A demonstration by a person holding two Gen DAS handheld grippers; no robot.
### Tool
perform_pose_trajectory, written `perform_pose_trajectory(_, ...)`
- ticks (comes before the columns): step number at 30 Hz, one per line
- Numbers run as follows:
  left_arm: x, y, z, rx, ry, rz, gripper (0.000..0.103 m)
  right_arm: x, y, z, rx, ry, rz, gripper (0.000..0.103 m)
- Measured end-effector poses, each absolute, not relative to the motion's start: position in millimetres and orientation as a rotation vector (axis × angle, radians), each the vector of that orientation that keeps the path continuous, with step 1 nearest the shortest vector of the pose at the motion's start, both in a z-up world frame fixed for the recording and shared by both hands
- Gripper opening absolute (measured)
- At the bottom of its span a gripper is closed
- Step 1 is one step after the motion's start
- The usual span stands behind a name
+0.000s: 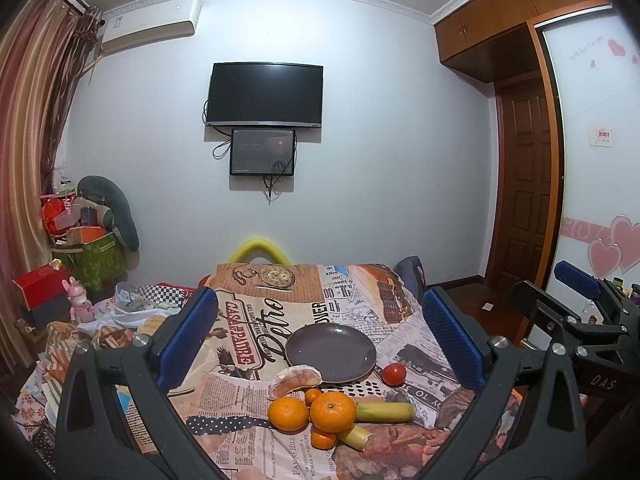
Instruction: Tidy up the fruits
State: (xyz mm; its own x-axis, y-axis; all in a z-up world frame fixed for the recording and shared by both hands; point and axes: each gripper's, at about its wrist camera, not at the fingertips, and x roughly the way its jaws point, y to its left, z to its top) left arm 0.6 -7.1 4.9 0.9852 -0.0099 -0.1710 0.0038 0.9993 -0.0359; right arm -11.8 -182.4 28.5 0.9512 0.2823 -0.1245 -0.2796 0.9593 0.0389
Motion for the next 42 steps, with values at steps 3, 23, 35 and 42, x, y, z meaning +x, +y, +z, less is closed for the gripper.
perform_pose_trajectory(3, -0.2, -7.0, 5.9, -0.034, 0.170, -0.009, 0.103, -12.0, -182.9, 26.9, 0.024, 0.129, 0.286, 0.103)
perform_pose_trajectory(23, 1.2, -8.9, 4.0, -0.028, 0.169, -0.015, 0.103, -13.4, -182.1, 27.9, 0.029, 0.129, 0.294, 0.103)
perform_pose_trajectory(35, 1.6, -10.0, 3.0, -0.028, 0.168, -0.016, 0.103, -14.4, -181.2, 26.9, 0.030, 0.128, 0.297, 0.103)
perform_pose_trajectory(42, 1.5, -10.5, 2.4, -0.028, 0.168, -0.017, 0.103, -14.4, -181.3, 26.7, 0.030, 0.128, 0.296, 0.103)
